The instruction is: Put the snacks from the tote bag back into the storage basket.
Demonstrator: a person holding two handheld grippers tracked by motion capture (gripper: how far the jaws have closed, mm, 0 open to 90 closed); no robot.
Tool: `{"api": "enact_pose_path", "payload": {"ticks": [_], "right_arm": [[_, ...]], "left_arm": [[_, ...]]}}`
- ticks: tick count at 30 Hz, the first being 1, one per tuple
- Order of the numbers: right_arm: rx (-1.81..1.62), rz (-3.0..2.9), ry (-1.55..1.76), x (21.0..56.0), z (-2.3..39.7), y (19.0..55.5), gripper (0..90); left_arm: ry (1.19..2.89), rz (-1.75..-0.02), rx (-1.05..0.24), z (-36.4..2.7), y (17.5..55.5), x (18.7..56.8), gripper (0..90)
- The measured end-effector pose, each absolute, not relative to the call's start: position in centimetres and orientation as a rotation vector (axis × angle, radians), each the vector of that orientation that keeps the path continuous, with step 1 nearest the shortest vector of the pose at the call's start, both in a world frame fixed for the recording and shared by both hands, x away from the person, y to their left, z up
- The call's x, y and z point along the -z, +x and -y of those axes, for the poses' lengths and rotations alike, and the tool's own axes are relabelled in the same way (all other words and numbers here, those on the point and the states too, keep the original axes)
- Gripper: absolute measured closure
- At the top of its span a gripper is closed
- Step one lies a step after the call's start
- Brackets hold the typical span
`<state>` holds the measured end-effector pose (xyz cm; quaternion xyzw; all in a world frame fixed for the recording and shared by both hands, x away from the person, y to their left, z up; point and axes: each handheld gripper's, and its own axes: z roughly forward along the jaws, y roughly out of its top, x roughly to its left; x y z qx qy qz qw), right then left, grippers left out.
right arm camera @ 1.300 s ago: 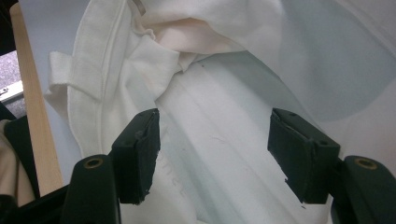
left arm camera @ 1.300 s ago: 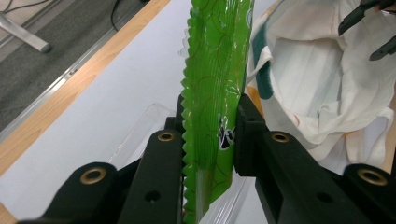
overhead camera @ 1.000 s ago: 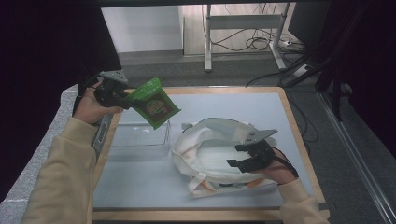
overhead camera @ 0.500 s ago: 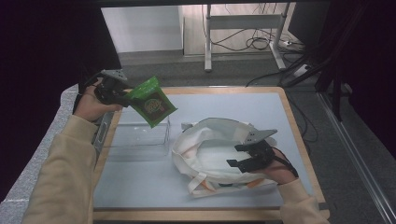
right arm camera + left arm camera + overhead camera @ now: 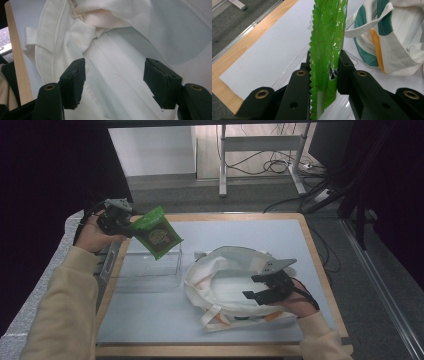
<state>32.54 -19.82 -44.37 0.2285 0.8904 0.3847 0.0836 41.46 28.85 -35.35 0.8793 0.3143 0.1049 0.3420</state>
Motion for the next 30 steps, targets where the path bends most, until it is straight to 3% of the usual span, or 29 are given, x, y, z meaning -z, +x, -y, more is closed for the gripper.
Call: {"api": "enact_pose_path", "payload": {"ticks": [18, 30], "right_arm": [[-1.141, -2.664, 0.684, 44.5, 19.7, 32.6, 32.9], [-1.133, -2.67, 0.689, 44.7, 19.7, 32.6, 32.6]], "left_arm": [[2.33, -0.826, -0.244, -30.2, 40.9, 36.9, 76.6], [2.436, -0.813, -0.201, -29.1, 42.4, 39.0, 76.5]]}}
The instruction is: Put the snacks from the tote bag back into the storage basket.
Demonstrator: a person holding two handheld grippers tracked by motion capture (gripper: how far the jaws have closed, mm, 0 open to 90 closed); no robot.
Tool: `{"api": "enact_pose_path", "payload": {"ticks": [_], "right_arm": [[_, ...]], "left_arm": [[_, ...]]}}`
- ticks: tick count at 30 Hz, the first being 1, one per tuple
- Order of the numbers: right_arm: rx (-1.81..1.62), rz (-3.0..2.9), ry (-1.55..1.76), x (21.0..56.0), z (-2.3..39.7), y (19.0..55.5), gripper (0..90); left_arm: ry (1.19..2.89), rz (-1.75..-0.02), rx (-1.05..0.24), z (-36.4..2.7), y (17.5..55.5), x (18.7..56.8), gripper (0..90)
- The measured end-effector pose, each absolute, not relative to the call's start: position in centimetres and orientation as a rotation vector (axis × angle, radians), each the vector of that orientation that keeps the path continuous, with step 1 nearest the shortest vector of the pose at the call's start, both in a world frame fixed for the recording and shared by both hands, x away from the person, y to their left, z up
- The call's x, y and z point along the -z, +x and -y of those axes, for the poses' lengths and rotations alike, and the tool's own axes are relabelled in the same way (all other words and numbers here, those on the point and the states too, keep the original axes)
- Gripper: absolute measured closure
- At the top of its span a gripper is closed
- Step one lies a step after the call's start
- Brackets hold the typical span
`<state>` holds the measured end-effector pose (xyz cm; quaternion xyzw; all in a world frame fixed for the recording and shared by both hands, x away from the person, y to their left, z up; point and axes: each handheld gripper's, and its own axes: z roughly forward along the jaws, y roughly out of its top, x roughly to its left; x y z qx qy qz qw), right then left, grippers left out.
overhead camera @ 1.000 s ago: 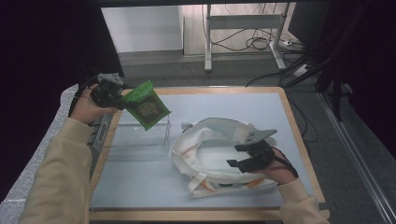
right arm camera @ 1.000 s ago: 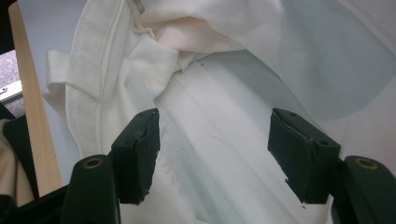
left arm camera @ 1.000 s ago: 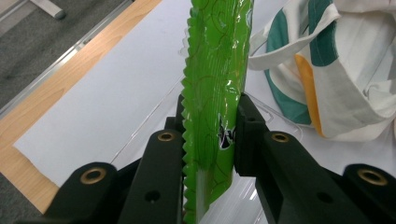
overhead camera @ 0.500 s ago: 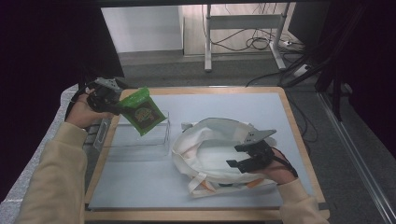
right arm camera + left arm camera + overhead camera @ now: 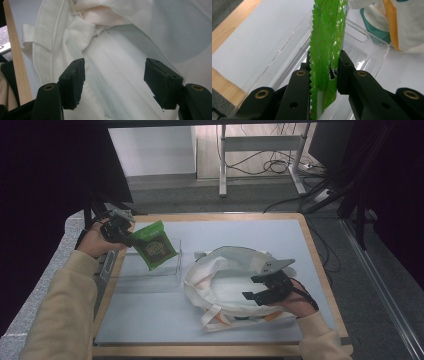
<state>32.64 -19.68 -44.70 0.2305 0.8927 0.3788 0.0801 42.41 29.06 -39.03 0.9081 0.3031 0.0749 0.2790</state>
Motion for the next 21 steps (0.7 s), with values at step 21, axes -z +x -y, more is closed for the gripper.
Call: {"api": "enact_pose_path", "payload": {"ticks": [21], "right_arm": [[-1.123, -2.67, 0.714, 44.9, 20.0, 32.9, 32.1]], "left_arm": [[2.517, -0.775, -0.255, -27.0, 46.3, 42.4, 72.1]]}}
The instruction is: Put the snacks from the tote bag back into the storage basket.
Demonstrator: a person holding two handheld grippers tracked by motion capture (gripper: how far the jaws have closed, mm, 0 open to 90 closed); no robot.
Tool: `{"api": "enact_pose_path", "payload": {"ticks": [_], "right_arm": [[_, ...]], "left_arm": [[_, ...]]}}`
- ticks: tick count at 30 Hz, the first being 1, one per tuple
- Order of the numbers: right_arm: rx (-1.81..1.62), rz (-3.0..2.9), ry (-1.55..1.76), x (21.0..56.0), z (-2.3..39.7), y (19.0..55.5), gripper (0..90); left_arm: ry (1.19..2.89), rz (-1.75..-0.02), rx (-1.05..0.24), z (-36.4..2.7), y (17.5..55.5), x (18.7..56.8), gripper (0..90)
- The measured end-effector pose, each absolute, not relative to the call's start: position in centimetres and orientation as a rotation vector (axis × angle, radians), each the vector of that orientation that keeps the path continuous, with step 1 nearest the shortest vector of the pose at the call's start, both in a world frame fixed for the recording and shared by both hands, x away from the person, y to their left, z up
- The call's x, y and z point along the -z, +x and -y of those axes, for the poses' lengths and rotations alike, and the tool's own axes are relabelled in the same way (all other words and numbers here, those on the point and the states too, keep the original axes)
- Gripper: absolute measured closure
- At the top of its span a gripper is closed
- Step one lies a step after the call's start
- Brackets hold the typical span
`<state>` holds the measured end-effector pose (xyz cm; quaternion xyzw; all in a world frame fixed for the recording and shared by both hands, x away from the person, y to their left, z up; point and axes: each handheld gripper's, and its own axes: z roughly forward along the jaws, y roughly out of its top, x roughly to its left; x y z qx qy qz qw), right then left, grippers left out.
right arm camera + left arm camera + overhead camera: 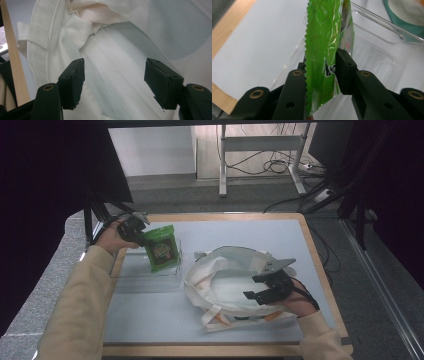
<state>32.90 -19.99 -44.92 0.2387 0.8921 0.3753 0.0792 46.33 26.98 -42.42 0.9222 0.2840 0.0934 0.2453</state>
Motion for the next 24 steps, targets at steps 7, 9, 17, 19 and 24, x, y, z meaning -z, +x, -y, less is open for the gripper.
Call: {"api": "enact_pose_path", "payload": {"ticks": [7, 9, 17, 19, 24], "right_arm": [[-1.126, -2.666, 0.705, 44.9, 20.0, 32.9, 32.0], [-1.126, -2.665, 0.704, 44.9, 20.1, 32.9, 31.9], [-1.129, -2.663, 0.708, 44.8, 20.2, 32.9, 31.9], [-1.129, -2.663, 0.708, 44.8, 20.2, 32.9, 31.9], [-1.125, -2.665, 0.706, 44.8, 20.1, 32.9, 31.8]], "left_arm": [[2.522, -0.756, -0.369, -25.7, 46.9, 42.8, 64.0], [2.518, -0.753, -0.386, -25.5, 47.0, 43.0, 62.2], [2.503, -0.743, -0.449, -25.2, 47.2, 43.2, 46.9], [2.477, -0.746, -0.464, -25.1, 47.1, 42.8, 40.3], [2.423, -0.715, -0.547, -24.9, 46.8, 41.4, 36.7]]}}
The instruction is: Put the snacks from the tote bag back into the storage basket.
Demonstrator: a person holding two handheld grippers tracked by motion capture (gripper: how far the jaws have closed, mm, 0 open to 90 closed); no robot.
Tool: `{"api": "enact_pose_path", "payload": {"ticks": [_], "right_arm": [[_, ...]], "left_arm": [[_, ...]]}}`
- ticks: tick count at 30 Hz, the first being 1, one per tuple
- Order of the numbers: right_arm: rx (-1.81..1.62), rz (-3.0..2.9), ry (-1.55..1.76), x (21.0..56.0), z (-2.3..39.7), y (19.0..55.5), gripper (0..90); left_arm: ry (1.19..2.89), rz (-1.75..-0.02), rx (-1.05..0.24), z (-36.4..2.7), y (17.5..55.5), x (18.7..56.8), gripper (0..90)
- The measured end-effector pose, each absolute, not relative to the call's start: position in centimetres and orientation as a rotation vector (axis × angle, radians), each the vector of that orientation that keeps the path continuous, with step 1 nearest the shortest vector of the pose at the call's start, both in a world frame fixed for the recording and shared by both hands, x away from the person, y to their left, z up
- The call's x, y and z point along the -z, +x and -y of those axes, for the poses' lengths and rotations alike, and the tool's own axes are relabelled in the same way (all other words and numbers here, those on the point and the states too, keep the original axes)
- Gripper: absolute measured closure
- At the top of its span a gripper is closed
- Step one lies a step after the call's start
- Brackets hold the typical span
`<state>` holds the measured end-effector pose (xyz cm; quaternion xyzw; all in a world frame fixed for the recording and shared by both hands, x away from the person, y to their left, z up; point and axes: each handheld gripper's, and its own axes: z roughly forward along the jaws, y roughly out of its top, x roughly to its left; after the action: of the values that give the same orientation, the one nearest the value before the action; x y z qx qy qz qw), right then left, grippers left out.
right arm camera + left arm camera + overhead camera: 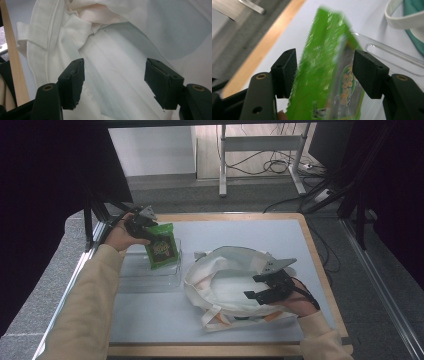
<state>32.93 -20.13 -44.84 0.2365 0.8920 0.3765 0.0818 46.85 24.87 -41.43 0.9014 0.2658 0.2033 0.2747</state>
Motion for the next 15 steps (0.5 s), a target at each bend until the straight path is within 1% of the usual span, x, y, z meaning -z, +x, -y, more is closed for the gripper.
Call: {"api": "enact_pose_path", "payload": {"ticks": [4, 8, 15], "right_arm": [[-1.124, -2.665, 0.701, 44.9, 20.1, 32.9, 31.8], [-1.126, -2.665, 0.704, 44.8, 20.1, 32.9, 31.7], [-1.139, -2.66, 0.702, 44.7, 20.1, 32.9, 31.8]], "left_arm": [[2.394, -0.681, -0.572, -24.5, 46.5, 40.3, 35.9], [2.375, -0.66, -0.569, -24.3, 46.1, 39.6, 35.7], [2.344, -0.704, -0.483, -24.3, 45.2, 39.2, 35.0]]}}
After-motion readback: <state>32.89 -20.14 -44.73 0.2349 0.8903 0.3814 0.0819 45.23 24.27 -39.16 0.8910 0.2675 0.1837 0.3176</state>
